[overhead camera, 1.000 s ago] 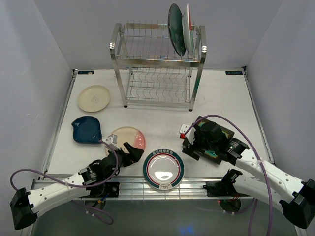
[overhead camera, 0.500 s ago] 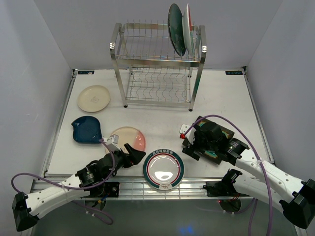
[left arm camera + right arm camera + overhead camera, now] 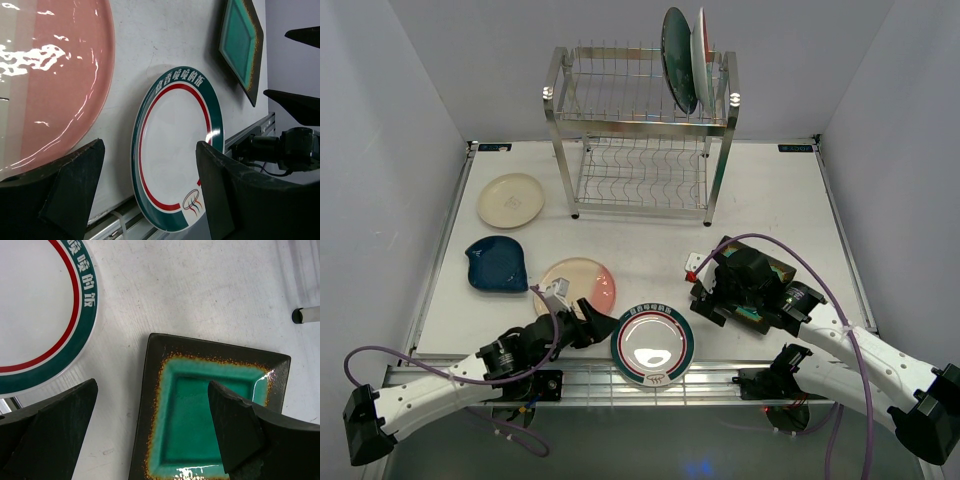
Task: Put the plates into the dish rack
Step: Pick up the plate from the corner of the board.
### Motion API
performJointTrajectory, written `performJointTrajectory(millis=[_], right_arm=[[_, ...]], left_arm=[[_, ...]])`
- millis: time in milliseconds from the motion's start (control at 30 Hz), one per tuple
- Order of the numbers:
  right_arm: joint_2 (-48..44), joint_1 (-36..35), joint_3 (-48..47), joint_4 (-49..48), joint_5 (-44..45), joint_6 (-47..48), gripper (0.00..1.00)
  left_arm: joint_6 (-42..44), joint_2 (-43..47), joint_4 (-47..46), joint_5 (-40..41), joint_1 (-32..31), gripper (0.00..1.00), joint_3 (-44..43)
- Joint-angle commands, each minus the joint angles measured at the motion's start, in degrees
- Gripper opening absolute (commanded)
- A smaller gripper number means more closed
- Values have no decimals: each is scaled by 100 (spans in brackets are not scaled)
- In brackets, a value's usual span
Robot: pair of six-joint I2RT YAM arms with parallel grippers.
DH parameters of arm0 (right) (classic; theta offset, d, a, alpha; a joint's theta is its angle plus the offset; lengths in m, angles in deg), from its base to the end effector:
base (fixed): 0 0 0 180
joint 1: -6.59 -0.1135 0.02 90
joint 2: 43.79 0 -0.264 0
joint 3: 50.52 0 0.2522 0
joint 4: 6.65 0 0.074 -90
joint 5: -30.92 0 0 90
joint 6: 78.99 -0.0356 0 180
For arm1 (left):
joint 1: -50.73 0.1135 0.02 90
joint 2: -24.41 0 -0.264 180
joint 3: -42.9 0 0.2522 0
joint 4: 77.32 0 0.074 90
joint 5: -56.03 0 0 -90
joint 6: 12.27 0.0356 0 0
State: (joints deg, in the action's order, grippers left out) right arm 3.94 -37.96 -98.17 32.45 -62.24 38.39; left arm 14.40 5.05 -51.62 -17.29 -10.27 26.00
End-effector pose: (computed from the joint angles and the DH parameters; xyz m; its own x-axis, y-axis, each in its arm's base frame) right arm 0.1266 0.1274 0.2393 -0.0636 -0.7070 -0.7043 -0.8561 0.4014 -0.3256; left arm 0.0662 -0.0984 0.1392 -0.7417 -0.4275 -0.5168 0.1165 0.6766 -0.7270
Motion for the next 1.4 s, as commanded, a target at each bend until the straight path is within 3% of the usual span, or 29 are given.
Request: performJointTrajectory(millis=[0, 467, 733, 933, 1200, 1300, 1333, 1367], right_arm=[[-26, -36, 23, -179, 26, -48, 97], [-9, -36, 31, -196, 70, -74, 98], [-17, -36, 40, -196, 79, -66, 98], [-26, -44, 49, -196, 79, -74, 98], [-62, -44, 58, -205, 61, -74, 98], [-62, -44, 49, -196, 70, -74, 98], [-62, -44, 58, -196, 70, -74, 98], [-62, -36, 58, -205, 70, -74, 98]], left_arm=[[-171, -33, -69, -122, -123, 83, 173], [-277, -998, -315, -104, -396, 77, 76], [-40, -2133, -1703, -446, -449, 73, 129], [-65, -2670, -1941, -351, -457, 65, 68], [-136, -2328, -1757, 10, -449, 56, 252], [-110, -2283, -1722, 36, -449, 46, 270], [-83, -2301, -1739, 45, -449, 35, 270], [-74, -2336, -1757, 45, -449, 35, 270]])
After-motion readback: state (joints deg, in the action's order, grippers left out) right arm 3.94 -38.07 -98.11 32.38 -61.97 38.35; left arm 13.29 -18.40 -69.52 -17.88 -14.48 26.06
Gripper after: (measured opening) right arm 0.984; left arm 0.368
